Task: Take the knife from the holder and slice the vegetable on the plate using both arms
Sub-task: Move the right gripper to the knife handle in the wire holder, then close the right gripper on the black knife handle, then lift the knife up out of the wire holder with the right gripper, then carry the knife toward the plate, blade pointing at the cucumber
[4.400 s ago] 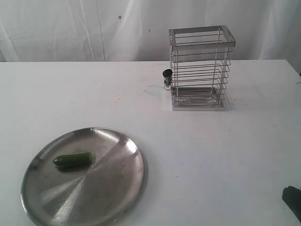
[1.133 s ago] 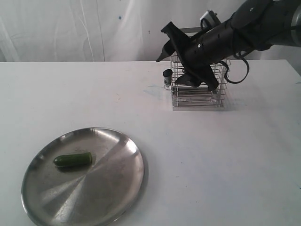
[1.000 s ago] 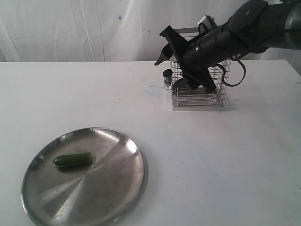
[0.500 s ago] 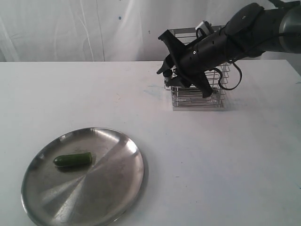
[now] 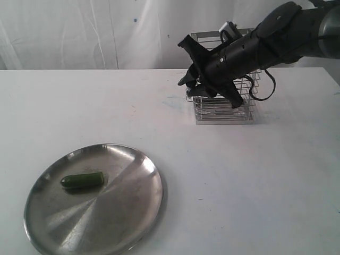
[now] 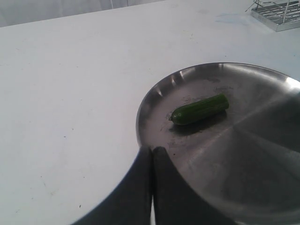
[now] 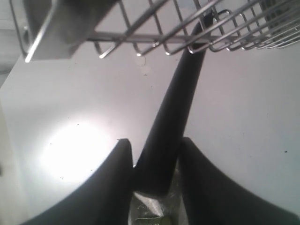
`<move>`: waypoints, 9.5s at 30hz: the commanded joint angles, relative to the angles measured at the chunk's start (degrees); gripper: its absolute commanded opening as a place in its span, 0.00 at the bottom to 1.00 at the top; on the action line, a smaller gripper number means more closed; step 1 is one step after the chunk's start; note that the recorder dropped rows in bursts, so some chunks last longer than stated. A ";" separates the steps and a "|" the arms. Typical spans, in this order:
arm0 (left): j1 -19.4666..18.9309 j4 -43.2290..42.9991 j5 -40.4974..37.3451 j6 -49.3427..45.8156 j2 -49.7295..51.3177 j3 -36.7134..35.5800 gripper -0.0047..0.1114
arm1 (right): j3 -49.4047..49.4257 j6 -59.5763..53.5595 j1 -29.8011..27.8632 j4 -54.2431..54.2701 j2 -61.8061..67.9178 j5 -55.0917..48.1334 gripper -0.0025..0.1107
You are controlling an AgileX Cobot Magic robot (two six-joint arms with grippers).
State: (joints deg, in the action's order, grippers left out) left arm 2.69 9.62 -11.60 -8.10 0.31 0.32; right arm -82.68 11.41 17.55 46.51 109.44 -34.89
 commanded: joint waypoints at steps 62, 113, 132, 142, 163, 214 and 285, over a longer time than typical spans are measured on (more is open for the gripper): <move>0.04 0.15 -0.06 0.38 -0.31 -0.32 0.04 | -8.09 -50.17 -0.97 -8.87 2.52 -10.08 0.42; 0.04 0.15 -0.06 0.38 -0.31 -0.32 0.04 | -12.01 -31.89 -4.90 2.99 7.41 -10.64 0.48; 0.04 0.15 -0.06 0.38 -0.31 -0.32 0.04 | -13.39 -35.40 -4.21 2.65 8.01 -10.41 0.21; 0.04 0.15 -0.06 0.38 -0.31 -0.32 0.04 | -16.11 -35.40 -4.21 2.54 6.60 -14.38 0.21; 0.04 0.15 -0.06 0.38 -0.31 -0.32 0.04 | -15.91 -35.30 -8.13 -6.20 -5.03 -19.50 0.02; 0.04 0.15 -0.06 0.38 -0.31 -0.32 0.04 | 51.44 -52.48 32.10 -11.84 -55.84 40.07 0.02; 0.04 27.09 -0.43 18.39 -0.31 -0.32 0.04 | 47.86 -53.54 56.17 12.92 -21.46 78.29 0.02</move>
State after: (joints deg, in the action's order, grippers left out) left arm 2.69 32.04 -11.29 7.97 0.29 0.32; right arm -34.67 -39.97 73.58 56.94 89.81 42.59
